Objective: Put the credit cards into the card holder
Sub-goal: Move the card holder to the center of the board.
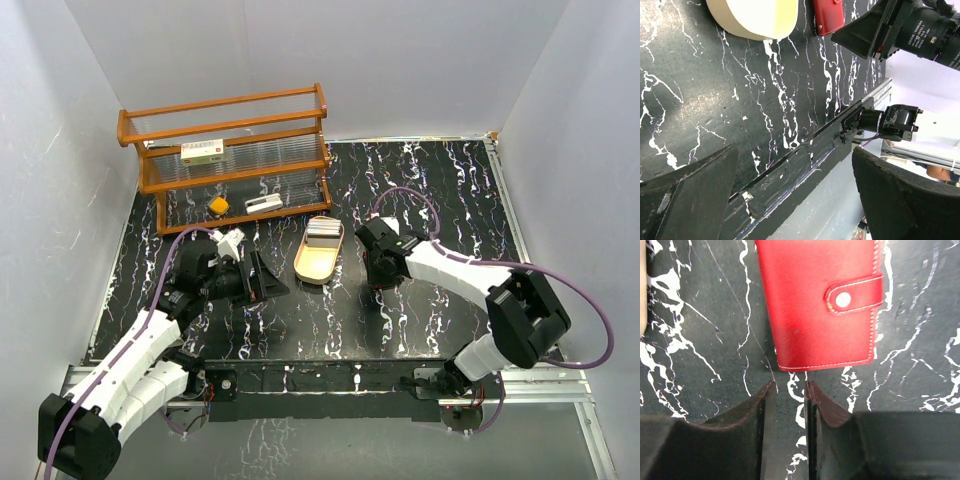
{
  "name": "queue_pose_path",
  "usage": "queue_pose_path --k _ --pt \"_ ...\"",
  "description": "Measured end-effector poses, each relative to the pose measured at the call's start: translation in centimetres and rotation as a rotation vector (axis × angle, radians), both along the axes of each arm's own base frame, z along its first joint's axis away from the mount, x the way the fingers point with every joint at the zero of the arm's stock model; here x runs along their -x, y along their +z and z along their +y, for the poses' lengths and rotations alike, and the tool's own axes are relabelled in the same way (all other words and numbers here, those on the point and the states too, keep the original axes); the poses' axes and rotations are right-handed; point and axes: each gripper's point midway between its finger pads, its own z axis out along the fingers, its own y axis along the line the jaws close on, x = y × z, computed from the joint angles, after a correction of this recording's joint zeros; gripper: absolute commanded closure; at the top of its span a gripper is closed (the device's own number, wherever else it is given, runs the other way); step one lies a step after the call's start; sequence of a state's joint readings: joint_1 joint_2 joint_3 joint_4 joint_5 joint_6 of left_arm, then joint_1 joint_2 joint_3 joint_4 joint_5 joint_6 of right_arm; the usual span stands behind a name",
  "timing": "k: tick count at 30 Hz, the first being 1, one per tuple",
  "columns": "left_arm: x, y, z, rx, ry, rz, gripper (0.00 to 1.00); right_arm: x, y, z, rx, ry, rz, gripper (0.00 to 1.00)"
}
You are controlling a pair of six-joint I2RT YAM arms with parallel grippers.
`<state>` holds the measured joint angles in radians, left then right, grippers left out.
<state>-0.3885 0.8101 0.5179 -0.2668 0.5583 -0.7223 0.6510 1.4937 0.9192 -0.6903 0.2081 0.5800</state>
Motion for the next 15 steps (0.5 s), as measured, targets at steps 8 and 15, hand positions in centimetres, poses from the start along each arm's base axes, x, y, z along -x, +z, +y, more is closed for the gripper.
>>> queue_pose_path --k 8,15 --pt "-0.3 0.5 -0.3 0.019 -0.002 -0.015 0.07 -3.1 2.7 -1.1 0.059 -0.029 -0.153 0.64" --pt "-0.2 -0.2 -0.1 -0.003 -0.007 0.002 0.07 -6.8 2.7 -1.7 0.107 -0.050 -0.193 0.59"
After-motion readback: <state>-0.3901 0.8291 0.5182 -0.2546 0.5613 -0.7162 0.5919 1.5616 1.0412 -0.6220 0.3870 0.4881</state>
